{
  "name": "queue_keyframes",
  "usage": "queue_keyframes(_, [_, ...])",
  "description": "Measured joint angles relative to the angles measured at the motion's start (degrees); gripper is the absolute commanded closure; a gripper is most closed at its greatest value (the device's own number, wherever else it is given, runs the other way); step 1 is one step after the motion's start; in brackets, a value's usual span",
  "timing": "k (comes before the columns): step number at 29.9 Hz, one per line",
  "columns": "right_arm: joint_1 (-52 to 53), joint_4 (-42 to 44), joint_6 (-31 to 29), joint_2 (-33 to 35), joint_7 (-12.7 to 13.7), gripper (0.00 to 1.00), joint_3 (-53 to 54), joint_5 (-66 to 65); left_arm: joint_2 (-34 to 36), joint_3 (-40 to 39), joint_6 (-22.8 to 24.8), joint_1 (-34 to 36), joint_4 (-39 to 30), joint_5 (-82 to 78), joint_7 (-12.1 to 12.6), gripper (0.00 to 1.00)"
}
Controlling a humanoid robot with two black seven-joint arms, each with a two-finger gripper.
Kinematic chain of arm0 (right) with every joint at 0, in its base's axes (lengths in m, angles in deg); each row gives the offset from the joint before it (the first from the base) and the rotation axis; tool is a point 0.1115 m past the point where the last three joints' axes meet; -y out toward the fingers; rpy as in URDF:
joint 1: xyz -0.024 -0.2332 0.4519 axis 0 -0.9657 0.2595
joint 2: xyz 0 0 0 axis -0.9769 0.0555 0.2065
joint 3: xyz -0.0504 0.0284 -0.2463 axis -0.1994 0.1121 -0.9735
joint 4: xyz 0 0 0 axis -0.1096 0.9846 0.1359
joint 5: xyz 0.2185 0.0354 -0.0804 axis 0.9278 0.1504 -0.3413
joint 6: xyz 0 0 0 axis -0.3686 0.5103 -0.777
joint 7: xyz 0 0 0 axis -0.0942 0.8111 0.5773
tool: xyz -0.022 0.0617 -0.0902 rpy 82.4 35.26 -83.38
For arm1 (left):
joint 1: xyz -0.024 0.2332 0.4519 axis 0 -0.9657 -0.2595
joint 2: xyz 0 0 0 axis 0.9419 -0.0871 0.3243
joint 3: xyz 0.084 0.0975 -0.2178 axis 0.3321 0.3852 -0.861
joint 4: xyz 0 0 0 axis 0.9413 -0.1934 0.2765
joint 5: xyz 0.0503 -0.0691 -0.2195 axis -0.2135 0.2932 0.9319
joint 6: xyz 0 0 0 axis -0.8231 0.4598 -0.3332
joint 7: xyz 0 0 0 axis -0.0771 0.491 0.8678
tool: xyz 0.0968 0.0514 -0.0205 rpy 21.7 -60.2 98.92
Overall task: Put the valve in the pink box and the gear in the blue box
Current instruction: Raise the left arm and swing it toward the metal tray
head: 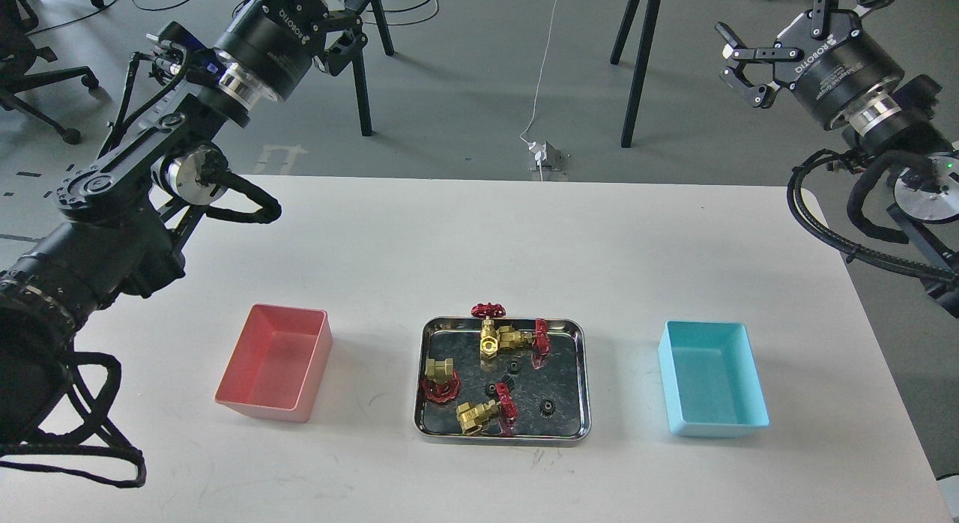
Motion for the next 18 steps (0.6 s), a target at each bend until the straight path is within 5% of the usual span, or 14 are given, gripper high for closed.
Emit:
queue_keyframes(10, [3.3, 1.3, 0.2, -1.2, -0.1, 0.0, 5.1, 0.8, 1.3, -2.5, 0.0, -1.4, 3.0, 10.8, 0.0, 0.0])
queue_keyframes(18, [12.0, 4.0, 14.4, -0.5, 0.1, 0.0, 5.2, 1.0, -2.1, -7.0, 0.0, -0.5, -7.6, 15.5, 0.0, 0.0])
